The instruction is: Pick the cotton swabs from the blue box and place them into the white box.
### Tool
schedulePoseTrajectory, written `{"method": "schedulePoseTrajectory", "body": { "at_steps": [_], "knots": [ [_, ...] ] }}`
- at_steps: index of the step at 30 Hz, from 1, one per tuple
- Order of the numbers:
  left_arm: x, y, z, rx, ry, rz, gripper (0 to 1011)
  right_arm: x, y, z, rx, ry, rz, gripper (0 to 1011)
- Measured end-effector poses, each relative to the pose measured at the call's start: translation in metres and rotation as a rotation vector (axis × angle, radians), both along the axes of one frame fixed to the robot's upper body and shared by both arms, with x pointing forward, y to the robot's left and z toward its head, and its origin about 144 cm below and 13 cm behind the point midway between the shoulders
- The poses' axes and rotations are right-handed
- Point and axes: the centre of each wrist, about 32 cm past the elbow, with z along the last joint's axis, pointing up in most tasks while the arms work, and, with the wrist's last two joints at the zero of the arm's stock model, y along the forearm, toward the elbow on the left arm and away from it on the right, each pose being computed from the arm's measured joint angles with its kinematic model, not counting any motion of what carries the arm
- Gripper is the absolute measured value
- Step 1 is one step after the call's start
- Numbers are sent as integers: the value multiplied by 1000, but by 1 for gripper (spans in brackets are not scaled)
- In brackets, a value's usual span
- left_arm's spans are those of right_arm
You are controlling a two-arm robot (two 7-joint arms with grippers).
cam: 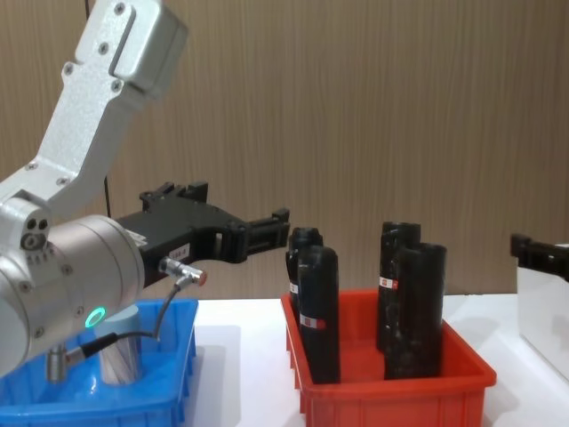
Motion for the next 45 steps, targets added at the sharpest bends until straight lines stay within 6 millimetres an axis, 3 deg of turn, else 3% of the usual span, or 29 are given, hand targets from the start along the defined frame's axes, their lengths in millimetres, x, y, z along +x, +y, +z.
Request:
{"method": "schedulePoseTrajectory", "body": {
  "at_steps": [19, 45],
  "knots": [
    [0, 0, 0, 0, 0, 2, 1004, -48, 28, 11, 67, 1, 56, 1002],
    [0, 0, 0, 0, 0, 2, 1004, -50, 29, 12, 69, 0, 58, 1002]
  ]
}}
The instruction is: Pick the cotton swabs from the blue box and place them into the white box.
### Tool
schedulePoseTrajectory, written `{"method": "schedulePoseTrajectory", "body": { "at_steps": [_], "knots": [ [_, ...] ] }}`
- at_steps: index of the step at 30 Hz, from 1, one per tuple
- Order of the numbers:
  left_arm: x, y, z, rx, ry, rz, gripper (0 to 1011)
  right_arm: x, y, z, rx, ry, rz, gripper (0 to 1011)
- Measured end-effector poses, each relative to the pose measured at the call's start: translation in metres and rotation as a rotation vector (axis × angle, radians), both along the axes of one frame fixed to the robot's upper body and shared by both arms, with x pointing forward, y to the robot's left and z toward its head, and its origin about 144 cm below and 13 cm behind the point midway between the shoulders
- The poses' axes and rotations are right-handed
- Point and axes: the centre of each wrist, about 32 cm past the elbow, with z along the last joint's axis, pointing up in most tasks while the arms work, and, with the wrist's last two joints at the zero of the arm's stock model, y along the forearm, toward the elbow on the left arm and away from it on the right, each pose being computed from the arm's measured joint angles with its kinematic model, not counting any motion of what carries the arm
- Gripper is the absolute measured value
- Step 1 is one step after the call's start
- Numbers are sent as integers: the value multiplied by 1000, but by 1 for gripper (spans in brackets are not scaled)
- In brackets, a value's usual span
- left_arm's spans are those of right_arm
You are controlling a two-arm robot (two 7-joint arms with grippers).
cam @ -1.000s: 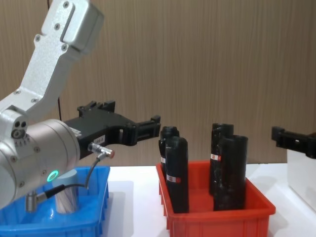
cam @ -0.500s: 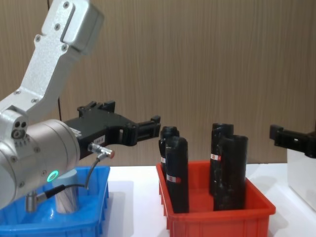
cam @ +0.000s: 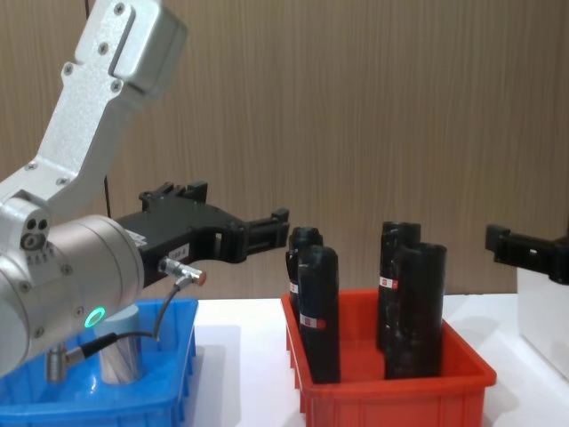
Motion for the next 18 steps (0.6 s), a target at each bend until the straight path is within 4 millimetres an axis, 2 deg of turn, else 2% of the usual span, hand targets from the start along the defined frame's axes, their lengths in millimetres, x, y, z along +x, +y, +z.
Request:
{"method": "schedulePoseTrajectory", "body": {
  "at_steps": [18],
  "knots": [
    [0, 0, 0, 0, 0, 0, 1004, 0, 0, 0, 0, 0, 0, 1002]
  ]
}}
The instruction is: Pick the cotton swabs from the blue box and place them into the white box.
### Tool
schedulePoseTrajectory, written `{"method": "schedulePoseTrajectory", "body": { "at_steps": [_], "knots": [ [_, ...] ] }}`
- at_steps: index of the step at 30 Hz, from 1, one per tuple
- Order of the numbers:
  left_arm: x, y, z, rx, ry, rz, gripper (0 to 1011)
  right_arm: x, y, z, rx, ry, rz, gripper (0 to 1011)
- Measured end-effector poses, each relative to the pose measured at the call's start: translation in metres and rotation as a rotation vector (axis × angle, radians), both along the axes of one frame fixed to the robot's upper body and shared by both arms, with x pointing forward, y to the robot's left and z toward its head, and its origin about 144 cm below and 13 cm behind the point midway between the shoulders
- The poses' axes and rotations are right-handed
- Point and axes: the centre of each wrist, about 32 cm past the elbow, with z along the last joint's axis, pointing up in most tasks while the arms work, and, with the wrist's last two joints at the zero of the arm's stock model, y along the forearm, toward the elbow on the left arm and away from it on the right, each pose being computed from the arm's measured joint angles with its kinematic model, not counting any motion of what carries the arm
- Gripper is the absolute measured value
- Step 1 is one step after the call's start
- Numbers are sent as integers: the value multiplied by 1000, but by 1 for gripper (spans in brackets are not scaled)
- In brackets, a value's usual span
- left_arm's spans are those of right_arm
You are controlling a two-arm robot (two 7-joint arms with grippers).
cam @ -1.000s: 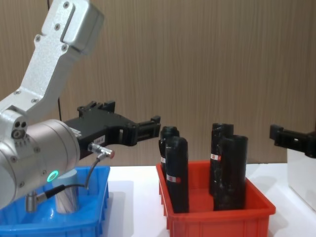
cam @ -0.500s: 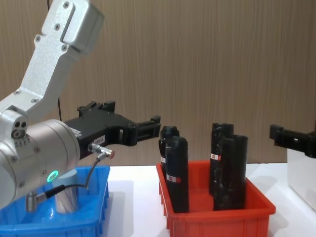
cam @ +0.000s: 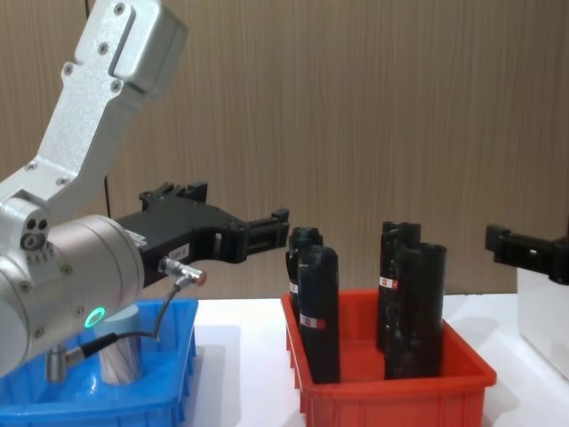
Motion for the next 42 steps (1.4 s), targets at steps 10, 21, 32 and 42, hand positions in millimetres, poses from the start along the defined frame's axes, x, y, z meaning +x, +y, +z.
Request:
{"method": "schedulePoseTrajectory", "body": {
  "at_steps": [10, 21, 32, 42],
  "knots": [
    [0, 0, 0, 0, 0, 0, 1004, 2, -3, 0, -8, 0, 13, 1002],
    [0, 0, 0, 0, 0, 0, 1004, 17, -13, -1, -15, 17, 72, 1002],
    [0, 0, 0, 0, 0, 0, 1004, 51, -30, -8, 7, 63, 148, 1002],
    [0, 0, 0, 0, 0, 0, 1004, 85, -39, -12, 21, 91, 192, 1002]
  ]
}}
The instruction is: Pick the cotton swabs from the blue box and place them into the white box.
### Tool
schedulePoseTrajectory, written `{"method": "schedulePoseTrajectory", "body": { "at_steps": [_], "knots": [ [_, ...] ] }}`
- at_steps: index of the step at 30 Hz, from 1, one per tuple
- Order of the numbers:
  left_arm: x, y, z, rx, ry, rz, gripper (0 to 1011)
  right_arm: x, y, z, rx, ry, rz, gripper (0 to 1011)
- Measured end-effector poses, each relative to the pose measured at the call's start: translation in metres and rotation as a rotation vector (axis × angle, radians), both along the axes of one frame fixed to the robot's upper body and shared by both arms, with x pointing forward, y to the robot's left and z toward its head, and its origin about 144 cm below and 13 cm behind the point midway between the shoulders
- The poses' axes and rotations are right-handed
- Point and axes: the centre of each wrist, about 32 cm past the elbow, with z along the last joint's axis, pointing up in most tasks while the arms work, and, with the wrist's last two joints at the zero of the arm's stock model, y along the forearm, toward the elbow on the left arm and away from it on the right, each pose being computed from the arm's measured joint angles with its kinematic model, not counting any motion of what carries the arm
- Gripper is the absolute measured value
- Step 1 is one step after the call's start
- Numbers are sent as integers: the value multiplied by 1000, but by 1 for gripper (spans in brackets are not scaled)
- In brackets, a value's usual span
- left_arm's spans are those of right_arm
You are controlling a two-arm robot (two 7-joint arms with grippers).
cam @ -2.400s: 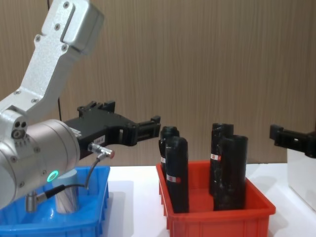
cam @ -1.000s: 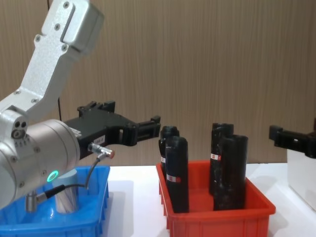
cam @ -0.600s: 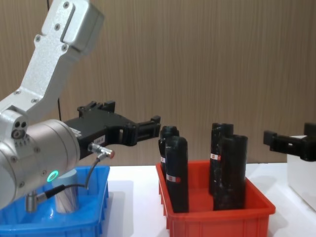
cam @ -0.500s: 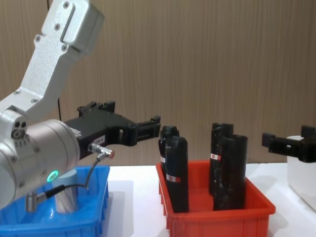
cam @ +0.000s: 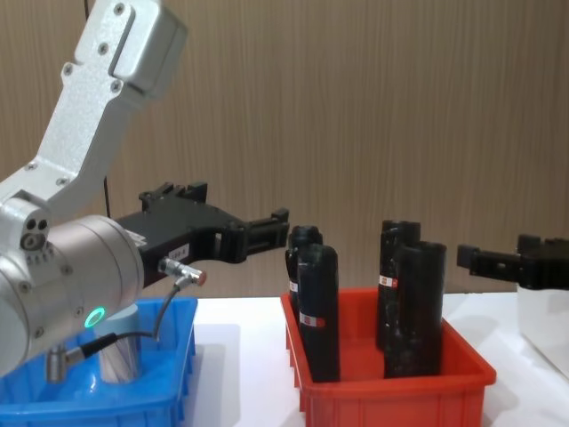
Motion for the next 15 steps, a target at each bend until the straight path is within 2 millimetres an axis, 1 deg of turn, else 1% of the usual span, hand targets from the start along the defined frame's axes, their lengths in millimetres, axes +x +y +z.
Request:
{"method": "schedulePoseTrajectory", "body": {
  "at_steps": [8, 14, 15],
  "knots": [
    [0, 0, 0, 0, 0, 0, 1004, 26, -4, -2, 4, 18, 28, 1002],
    [0, 0, 0, 0, 0, 0, 1004, 43, -5, -3, 2, 29, 45, 1002],
    [0, 0, 0, 0, 0, 0, 1004, 43, -5, -3, 2, 29, 45, 1002]
  ]
}}
